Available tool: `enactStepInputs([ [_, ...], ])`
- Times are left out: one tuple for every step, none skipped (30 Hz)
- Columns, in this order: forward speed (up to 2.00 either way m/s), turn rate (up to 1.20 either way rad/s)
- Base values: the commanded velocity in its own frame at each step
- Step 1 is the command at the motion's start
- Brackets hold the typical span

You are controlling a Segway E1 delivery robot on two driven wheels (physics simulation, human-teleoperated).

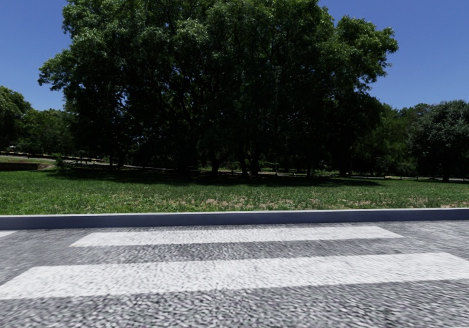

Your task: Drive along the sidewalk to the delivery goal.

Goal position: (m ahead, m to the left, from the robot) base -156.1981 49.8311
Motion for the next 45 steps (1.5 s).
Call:
enactStepInputs([
  [-0.28,-0.35],
  [-0.42,-0.39],
  [-0.48,-0.40],
  [-0.48,-0.40],
  [-0.52,-0.41],
  [-0.59,-0.47],
  [-0.63,-0.51],
  [-0.63,-0.51],
  [-0.64,-0.52],
  [-0.66,-0.52],
  [-0.66,-0.52],
  [-0.68,-0.53],
  [-0.69,-0.53],
  [-0.69,-0.53],
  [-0.70,-0.53],
  [-0.70,-0.53],
  [-0.70,-0.53],
  [-0.70,-0.53],
  [-0.70,-0.53],
  [-0.70,-0.53],
  [-0.70,-0.53],
  [-0.70,-0.53],
  [-0.70,-0.53],
  [-0.70,-0.53],
  [-0.70,-0.53],
  [-0.69,-0.53],
  [-0.69,-0.53],
  [-0.69,-0.53],
  [-0.69,-0.53],
  [-0.69,-0.53],
  [-0.69,-0.54],
  [-0.69,-0.54],
  [-0.69,-0.62],
  [-0.68,-0.70],
  [-0.66,-0.76],
  [-0.66,-0.76],
  [-0.60,-0.78],
  [-0.44,-0.38],
  [-0.44,-0.38],
  [0.00,0.00],
  [0.00,0.00],
  [0.00,0.00],
  [0.00,0.00],
  [0.00,0.00],
  [0.00,0.00],
])
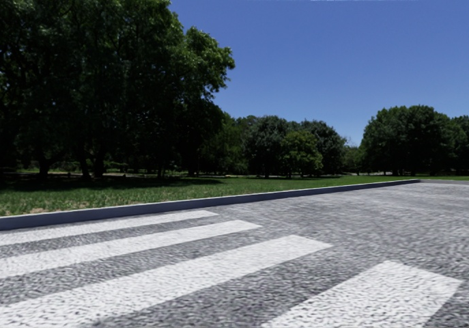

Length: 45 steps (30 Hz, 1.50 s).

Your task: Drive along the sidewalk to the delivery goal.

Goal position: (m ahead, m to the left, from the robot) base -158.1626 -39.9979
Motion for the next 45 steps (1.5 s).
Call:
enactStepInputs([
  [0.00,0.00],
  [0.00,0.00],
  [0.00,0.00],
  [0.00,0.00],
  [0.00,0.00],
  [0.00,0.00],
  [0.00,0.00],
  [0.00,0.00],
  [0.00,0.00],
  [0.00,0.00],
  [0.00,0.00],
  [0.00,0.00],
  [0.00,0.00],
  [0.00,-0.21],
  [0.00,-0.21],
  [0.00,-0.45],
  [0.08,-0.56],
  [0.08,-0.56],
  [0.39,-0.59],
  [0.66,-0.60],
  [0.87,-0.60],
  [0.87,-0.60],
  [0.98,-0.60],
  [1.04,-0.61],
  [1.07,-0.63],
  [1.07,-0.63],
  [1.07,-0.67],
  [1.07,-0.77],
  [1.08,-0.80],
  [1.08,-0.80],
  [1.08,-0.81],
  [1.08,-0.81],
  [1.08,-0.82],
  [1.09,-0.85],
  [1.09,-0.85],
  [1.09,-0.91],
  [1.09,-0.99],
  [1.09,-0.99],
  [1.09,-1.03],
  [1.10,-1.03],
  [1.10,-1.03],
  [1.10,-1.03],
  [1.10,-1.03],
  [1.10,-1.03],
  [1.10,-1.03],
])
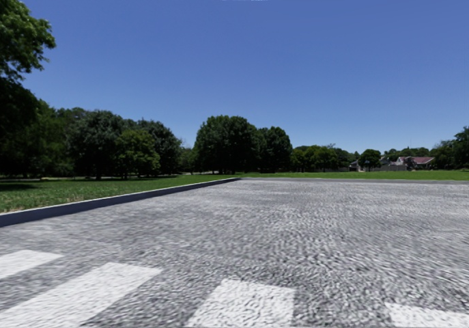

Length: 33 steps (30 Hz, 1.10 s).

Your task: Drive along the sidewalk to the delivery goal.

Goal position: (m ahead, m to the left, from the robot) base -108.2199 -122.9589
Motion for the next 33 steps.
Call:
enactStepInputs([
  [1.10,-1.03],
  [1.10,-1.03],
  [1.10,-1.03],
  [1.10,-1.04],
  [1.10,-1.04],
  [1.10,-1.04],
  [1.10,-1.04],
  [1.10,-1.04],
  [1.10,-1.04],
  [1.10,-1.04],
  [1.10,-1.05],
  [1.10,-1.05],
  [1.10,-1.05],
  [1.10,-1.05],
  [1.10,-1.05],
  [1.10,-1.05],
  [1.10,-1.05],
  [1.10,-1.05],
  [1.10,-1.05],
  [1.10,-1.05],
  [1.10,-1.05],
  [1.10,-1.05],
  [1.10,-1.05],
  [1.10,-1.05],
  [1.10,-1.05],
  [1.10,-1.05],
  [1.10,-1.05],
  [1.10,-1.05],
  [1.10,-1.05],
  [1.10,-1.05],
  [1.10,-1.05],
  [1.10,-1.05],
  [1.10,-1.05],
])
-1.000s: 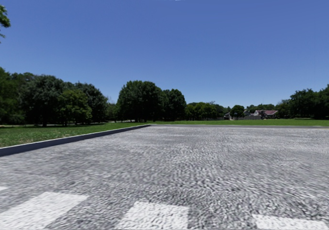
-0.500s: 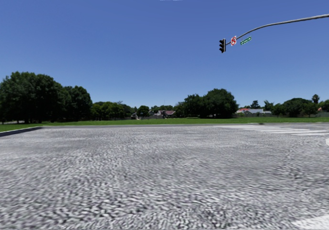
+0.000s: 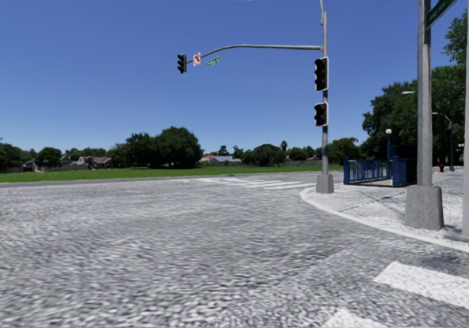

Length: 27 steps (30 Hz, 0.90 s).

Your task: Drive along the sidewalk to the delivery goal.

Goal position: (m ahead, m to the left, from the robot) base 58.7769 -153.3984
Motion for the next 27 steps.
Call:
enactStepInputs([
  [1.10,-1.05],
  [1.10,-1.05],
  [1.10,-1.05],
  [1.10,-1.05],
  [1.10,-1.05],
  [1.10,-1.05],
  [1.10,-1.05],
  [1.10,-1.05],
  [1.10,-1.05],
  [1.10,-1.05],
  [1.10,-1.05],
  [1.10,-1.05],
  [1.10,-1.05],
  [1.10,-1.05],
  [1.10,-1.05],
  [1.10,-1.05],
  [1.10,-1.05],
  [1.10,-1.05],
  [1.10,-1.05],
  [1.10,-1.05],
  [1.10,-1.05],
  [1.10,-1.05],
  [1.10,-1.05],
  [1.10,-1.05],
  [1.10,-1.01],
  [1.10,-0.98],
  [1.10,-0.98],
])
